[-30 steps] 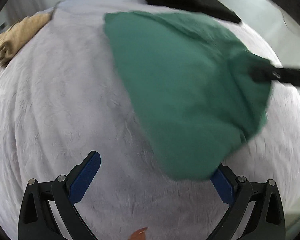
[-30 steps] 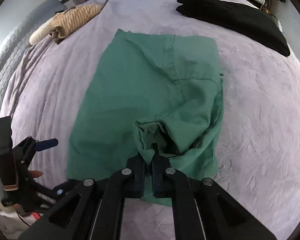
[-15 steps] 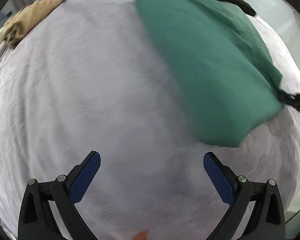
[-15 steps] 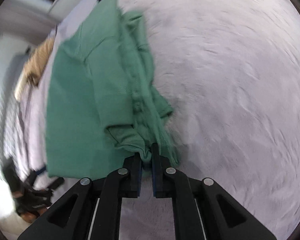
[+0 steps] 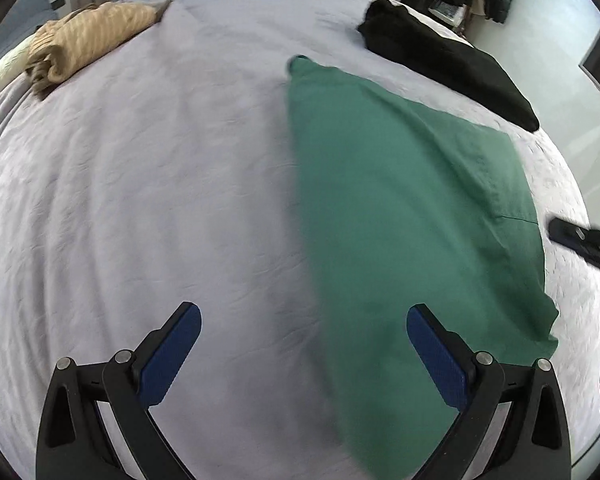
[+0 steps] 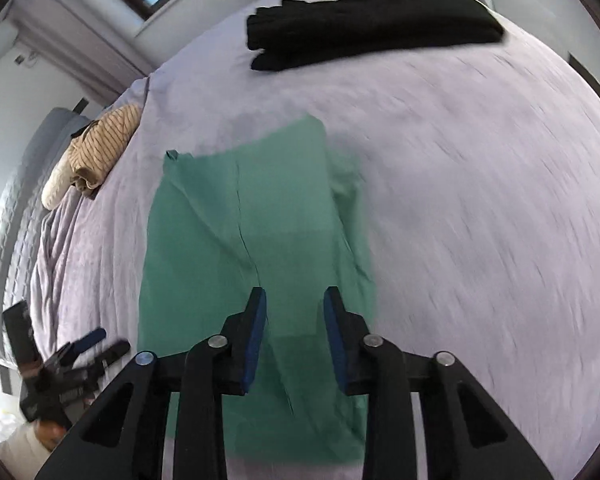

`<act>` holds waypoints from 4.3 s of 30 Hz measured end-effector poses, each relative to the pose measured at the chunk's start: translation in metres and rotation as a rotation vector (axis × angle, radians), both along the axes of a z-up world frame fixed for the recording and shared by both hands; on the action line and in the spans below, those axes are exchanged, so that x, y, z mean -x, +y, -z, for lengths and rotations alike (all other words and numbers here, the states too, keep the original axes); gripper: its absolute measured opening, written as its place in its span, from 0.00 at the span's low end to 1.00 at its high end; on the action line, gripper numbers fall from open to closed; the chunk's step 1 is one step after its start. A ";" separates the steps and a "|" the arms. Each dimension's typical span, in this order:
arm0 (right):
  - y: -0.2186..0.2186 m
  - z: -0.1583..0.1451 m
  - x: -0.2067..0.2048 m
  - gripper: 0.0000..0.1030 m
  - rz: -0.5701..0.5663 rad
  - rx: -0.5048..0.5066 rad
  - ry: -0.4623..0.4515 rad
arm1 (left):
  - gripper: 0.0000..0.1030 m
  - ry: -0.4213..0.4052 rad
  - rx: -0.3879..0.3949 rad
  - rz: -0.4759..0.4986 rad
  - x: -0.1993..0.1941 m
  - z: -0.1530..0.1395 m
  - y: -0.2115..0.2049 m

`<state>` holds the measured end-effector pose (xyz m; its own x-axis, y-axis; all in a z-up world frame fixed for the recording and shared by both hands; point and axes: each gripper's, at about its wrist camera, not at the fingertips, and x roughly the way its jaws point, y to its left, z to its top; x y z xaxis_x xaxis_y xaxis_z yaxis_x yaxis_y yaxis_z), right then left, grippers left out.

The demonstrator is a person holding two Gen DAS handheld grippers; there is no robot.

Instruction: Fold large clothes

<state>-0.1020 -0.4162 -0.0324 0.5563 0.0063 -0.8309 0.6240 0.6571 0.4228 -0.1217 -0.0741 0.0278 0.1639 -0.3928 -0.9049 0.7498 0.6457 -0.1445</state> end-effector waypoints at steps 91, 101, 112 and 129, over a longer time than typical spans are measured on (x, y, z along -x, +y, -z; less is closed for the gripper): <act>-0.087 0.113 -0.023 0.44 -0.052 -0.564 -0.127 | 0.74 0.415 0.008 0.139 -0.035 0.062 -0.057; -0.073 0.071 -0.007 0.18 -0.103 -0.645 -0.339 | 0.44 0.396 0.127 0.103 -0.033 0.008 -0.026; -0.009 0.034 0.055 0.18 -0.092 -0.690 -0.379 | 0.44 0.412 0.125 0.220 0.007 -0.035 0.058; 0.092 0.076 0.084 0.51 0.025 -0.491 -0.026 | 0.69 0.235 -0.084 0.174 0.028 0.004 0.203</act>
<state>-0.1857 -0.3242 -0.1080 0.5815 0.3801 -0.7193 0.6224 0.3616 0.6942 -0.1495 0.1292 0.0235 -0.1167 -0.3185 -0.9407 0.8029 0.5272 -0.2781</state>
